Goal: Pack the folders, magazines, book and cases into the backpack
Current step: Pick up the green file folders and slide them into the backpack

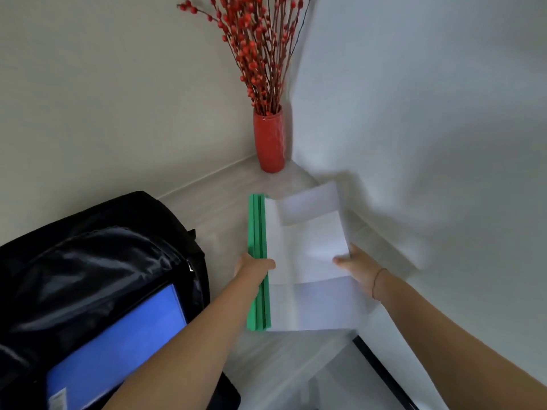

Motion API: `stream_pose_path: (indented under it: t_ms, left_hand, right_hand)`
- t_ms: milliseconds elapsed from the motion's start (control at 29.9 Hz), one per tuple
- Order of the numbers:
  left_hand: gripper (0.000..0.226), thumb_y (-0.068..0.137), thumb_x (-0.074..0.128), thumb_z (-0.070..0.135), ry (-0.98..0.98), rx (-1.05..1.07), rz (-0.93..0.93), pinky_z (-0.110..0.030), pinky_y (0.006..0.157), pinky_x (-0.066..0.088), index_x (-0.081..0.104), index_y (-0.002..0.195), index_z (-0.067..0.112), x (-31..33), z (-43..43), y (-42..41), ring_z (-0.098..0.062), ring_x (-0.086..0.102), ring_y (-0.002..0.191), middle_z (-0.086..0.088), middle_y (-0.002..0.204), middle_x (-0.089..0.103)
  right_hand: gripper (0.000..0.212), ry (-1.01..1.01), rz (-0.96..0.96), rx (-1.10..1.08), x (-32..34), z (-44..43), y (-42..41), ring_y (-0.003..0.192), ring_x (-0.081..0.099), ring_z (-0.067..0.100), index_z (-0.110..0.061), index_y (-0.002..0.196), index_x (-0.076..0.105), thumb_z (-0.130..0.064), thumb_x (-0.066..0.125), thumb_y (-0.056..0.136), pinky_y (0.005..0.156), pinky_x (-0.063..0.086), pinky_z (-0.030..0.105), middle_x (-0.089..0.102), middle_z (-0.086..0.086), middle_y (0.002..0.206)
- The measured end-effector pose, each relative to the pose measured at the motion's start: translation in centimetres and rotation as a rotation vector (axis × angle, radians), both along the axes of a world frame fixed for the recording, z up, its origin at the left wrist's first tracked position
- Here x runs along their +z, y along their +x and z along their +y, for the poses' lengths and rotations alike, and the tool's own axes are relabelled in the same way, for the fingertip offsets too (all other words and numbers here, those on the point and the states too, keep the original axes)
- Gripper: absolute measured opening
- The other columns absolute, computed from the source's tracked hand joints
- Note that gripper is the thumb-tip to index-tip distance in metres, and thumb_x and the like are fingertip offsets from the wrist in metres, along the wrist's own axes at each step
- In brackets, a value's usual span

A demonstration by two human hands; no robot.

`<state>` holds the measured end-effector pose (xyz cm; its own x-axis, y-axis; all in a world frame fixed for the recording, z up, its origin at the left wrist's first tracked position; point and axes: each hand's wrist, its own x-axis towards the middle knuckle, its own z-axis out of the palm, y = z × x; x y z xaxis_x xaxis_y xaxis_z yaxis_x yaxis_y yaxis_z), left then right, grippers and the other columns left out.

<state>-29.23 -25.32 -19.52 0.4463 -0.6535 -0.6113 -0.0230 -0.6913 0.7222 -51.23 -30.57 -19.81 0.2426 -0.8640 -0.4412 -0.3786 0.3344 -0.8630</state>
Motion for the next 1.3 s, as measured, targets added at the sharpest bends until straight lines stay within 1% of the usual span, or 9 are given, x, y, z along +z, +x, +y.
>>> stream_pose_path:
  t_ms: [100,268,401,669,769,936,1037,1137,1304]
  left_hand:
    - [0.053,0.071,0.074,0.009,-0.229,0.007,-0.055,-0.031,0.069,0.052,0.051,0.118,0.013,2.1,-0.8,2.0,-0.021,0.063,0.085,-0.004,0.099,0.064]
    - [0.035,0.066,0.081,0.006,-0.422,-0.036,-0.036,-0.037,0.079,0.056,0.063,0.095,0.013,5.2,-2.3,4.9,-0.026,0.068,0.086,-0.007,0.091,0.071]
    - [0.055,0.065,0.081,0.004,-0.376,-0.079,-0.027,-0.039,0.087,0.054,0.058,0.115,0.005,4.2,-2.2,5.0,-0.028,0.066,0.097,-0.014,0.107,0.069]
    - [0.053,0.07,0.079,0.039,-0.296,-0.116,-0.172,-0.02,0.059,0.045,0.056,0.113,0.017,3.7,-1.4,3.1,-0.013,0.061,0.08,0.004,0.093,0.065]
    - [0.049,0.068,0.075,0.053,-0.308,-0.093,-0.127,-0.02,0.057,0.045,0.057,0.103,0.024,5.1,0.3,4.3,-0.007,0.061,0.078,0.008,0.088,0.065]
    - [0.047,0.075,0.072,0.047,-0.269,-0.034,0.067,-0.032,0.088,0.052,0.063,0.112,0.019,5.7,7.3,9.9,-0.017,0.066,0.098,0.001,0.107,0.07]
    - [0.05,0.083,0.056,0.056,-0.227,-0.093,0.13,-0.035,0.097,0.049,0.064,0.116,0.019,5.2,12.2,13.2,-0.016,0.063,0.107,0.003,0.113,0.069]
    - [0.059,0.095,0.028,0.057,-0.215,0.11,0.158,-0.027,0.075,0.056,0.064,0.099,0.011,4.5,16.8,17.7,-0.024,0.061,0.087,-0.007,0.091,0.065]
    - [0.021,0.09,0.054,0.007,-0.098,-0.22,-0.7,-0.041,0.087,0.05,0.06,0.11,0.007,1.1,22.8,25.0,-0.031,0.059,0.1,-0.012,0.108,0.06]
  right_hand:
    - [0.027,-0.01,-0.271,-0.113,2.5,-1.6,0.6,0.097,0.058,0.024,0.006,0.116,0.055,0.009,0.051,0.089,0.099,0.04,0.038,0.063,0.012,0.096]
    - [0.023,-0.095,-0.407,-0.045,6.8,-4.3,0.8,0.089,0.066,0.013,-0.006,0.104,0.064,0.007,0.053,0.088,0.094,0.046,0.028,0.071,0.001,0.092]
    - [0.03,-0.047,-0.301,-0.026,5.5,-4.0,1.2,0.088,0.067,0.012,0.002,0.114,0.062,0.007,0.06,0.084,0.09,0.05,0.024,0.07,0.007,0.101]
    - [0.016,-0.127,-0.188,-0.115,5.0,-3.3,2.1,0.073,0.066,0.0,-0.016,0.106,0.063,-0.019,0.059,0.092,0.062,0.049,0.006,0.067,-0.005,0.093]
    - [0.012,-0.155,-0.158,-0.058,6.5,-3.3,2.9,0.084,0.064,0.016,-0.016,0.1,0.065,-0.012,0.059,0.09,0.077,0.05,0.023,0.067,0.002,0.094]
    - [0.015,0.033,-0.282,0.104,7.5,0.0,7.8,0.066,0.069,0.015,-0.009,0.096,0.065,0.001,0.057,0.088,0.065,0.056,0.024,0.073,0.001,0.074]
    - [0.017,0.169,-0.345,0.153,6.5,2.8,10.7,0.064,0.07,0.017,-0.01,0.092,0.065,0.004,0.058,0.085,0.065,0.058,0.027,0.074,0.005,0.078]
    - [0.016,0.297,-0.324,0.255,5.1,6.6,13.7,0.062,0.072,0.016,-0.008,0.09,0.068,0.004,0.058,0.085,0.059,0.059,0.024,0.075,0.006,0.075]
    - [0.02,0.417,-0.248,0.387,3.5,12.0,15.1,0.075,0.073,0.019,-0.005,0.097,0.07,0.003,0.063,0.08,0.065,0.059,0.025,0.076,0.01,0.092]
